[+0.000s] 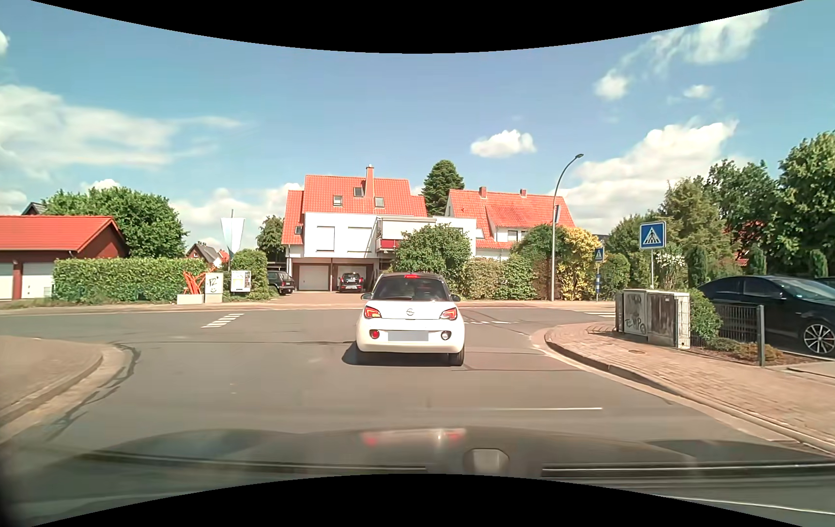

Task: Follow the waypoints while adhering to traffic rules and regulations

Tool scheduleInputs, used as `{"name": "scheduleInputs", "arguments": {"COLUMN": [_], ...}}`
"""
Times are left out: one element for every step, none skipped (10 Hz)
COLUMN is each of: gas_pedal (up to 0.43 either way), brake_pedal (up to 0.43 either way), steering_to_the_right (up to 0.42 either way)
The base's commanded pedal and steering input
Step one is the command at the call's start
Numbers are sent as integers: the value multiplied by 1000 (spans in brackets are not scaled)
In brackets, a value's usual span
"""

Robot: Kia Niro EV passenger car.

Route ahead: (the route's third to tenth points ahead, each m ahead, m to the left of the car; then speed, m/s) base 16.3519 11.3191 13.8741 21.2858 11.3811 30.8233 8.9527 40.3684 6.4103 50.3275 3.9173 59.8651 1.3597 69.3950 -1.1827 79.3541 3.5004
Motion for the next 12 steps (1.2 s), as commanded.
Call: {"name": "scheduleInputs", "arguments": {"gas_pedal": [0,0,0,0,0,0,0,0,0,0,0,0], "brake_pedal": [37,79,134,195,213,213,220,226,226,226,220,201], "steering_to_the_right": [125,107,93,77,68,57,45,33,18,6,-3,-7]}}
